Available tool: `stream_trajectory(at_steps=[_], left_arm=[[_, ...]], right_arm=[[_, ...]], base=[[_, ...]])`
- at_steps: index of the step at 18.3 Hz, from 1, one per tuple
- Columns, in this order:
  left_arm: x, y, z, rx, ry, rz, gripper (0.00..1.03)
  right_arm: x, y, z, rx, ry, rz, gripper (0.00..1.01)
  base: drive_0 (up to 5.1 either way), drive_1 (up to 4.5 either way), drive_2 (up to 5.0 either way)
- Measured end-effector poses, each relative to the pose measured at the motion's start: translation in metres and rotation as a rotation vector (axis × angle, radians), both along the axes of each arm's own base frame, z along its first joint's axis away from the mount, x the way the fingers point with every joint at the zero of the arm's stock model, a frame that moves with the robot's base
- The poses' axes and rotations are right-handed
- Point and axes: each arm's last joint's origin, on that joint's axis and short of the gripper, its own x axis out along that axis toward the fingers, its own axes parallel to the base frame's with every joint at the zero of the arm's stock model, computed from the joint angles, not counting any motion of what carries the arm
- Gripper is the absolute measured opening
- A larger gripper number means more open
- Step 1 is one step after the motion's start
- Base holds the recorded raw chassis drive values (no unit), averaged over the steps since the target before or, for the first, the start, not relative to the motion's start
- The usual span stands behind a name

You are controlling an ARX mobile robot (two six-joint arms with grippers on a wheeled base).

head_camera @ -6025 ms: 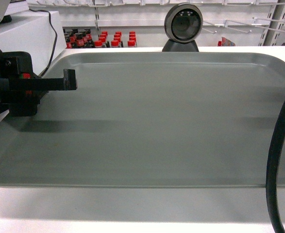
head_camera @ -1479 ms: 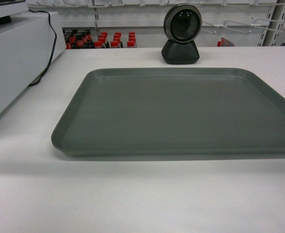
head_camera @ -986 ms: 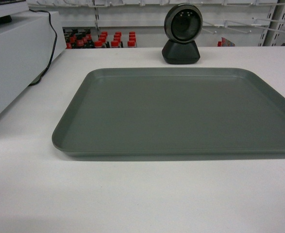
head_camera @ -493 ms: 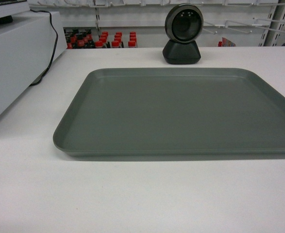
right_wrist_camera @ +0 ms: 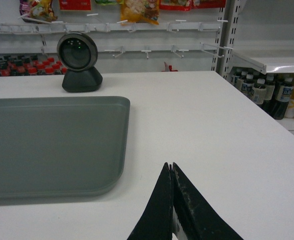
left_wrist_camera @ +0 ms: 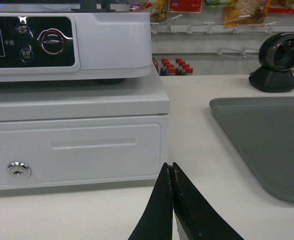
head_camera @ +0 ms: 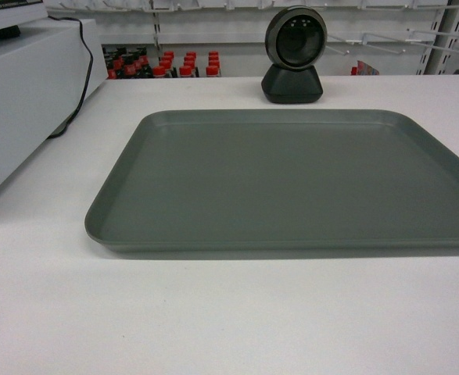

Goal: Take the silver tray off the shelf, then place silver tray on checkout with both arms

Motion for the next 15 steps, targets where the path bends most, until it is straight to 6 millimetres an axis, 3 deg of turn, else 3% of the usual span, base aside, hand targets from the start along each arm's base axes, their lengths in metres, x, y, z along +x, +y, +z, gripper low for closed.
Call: stream_trajectory(at_steps=[11, 13, 15], left_arm=[[-0.015, 0.000, -0.007, 0.000, 0.055, 0.000, 0.02], [-0.020, 0.000, -0.001, 0.000, -0.003, 0.000, 0.02], [-0.019, 0.000, -0.005, 0.000, 0.025, 0.002, 0.02]], right_arm=[[-0.012, 0.000, 0.000, 0.000, -0.004, 0.000, 0.02], [-0.019, 0.000, -0.006, 0.000, 0.049, 0.004, 0.02], [-0.023, 0.000, -0.001, 0.000, -0.012, 0.002, 0.02]], base=[[0.0, 0.00, 0.0], [0.0, 0.00, 0.0], [0.0, 0.00, 0.0]])
